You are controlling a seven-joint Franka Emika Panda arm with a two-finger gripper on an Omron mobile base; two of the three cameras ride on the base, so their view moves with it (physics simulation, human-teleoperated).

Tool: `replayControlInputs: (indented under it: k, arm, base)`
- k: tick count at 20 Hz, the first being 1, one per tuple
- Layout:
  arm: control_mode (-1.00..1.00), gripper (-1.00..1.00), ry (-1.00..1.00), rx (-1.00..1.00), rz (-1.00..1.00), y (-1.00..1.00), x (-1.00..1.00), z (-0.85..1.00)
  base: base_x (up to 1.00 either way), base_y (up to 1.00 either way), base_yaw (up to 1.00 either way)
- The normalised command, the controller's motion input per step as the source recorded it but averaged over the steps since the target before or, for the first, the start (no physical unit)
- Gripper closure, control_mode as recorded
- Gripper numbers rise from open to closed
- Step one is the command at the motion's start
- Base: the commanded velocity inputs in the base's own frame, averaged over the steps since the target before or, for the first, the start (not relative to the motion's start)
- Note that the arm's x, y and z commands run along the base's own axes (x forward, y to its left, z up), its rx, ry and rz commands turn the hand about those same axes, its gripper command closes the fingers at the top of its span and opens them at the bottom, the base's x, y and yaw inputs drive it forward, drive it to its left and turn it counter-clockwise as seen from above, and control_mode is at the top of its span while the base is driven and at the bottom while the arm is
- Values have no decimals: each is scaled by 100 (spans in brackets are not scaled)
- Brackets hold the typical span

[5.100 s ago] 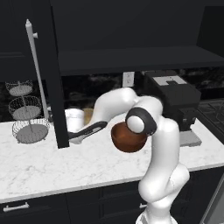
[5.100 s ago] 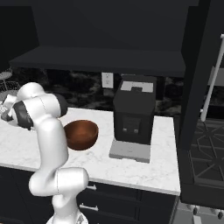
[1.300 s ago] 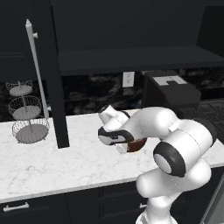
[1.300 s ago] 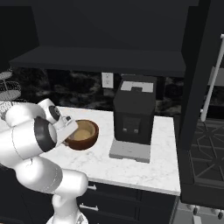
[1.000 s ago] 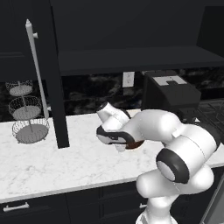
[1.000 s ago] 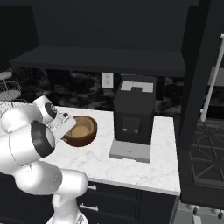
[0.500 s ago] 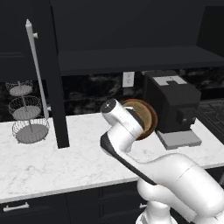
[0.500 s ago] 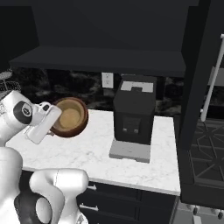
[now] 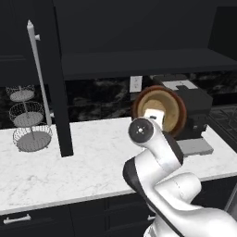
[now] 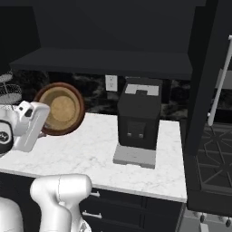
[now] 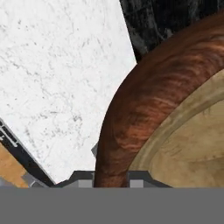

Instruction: Pick up the bowls on the counter and stack them on top of one another in the open cabinet. Place the smaller bowl on top of the larger bowl.

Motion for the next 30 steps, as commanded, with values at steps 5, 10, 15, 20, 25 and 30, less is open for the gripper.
replayControlInputs:
  k: [5, 10, 15, 20, 25, 30]
  arm:
    - [-100, 100, -17, 0, -1, 0, -44, 100]
    - [-100, 100, -3, 0, -2, 0, 23, 100]
    - [-100, 100, 2, 2, 0, 0, 96, 100]
    - [-100, 100, 2, 0, 0, 0, 97, 86]
    - [-100, 100, 17, 0, 0, 0, 100, 16]
    - [-100, 100, 13, -2, 0, 0, 100, 0]
  base:
    - [0, 0, 0]
    - [0, 0, 0]
    - [0, 0, 0]
    - [0, 0, 0]
    - [0, 0, 0]
    - [0, 0, 0]
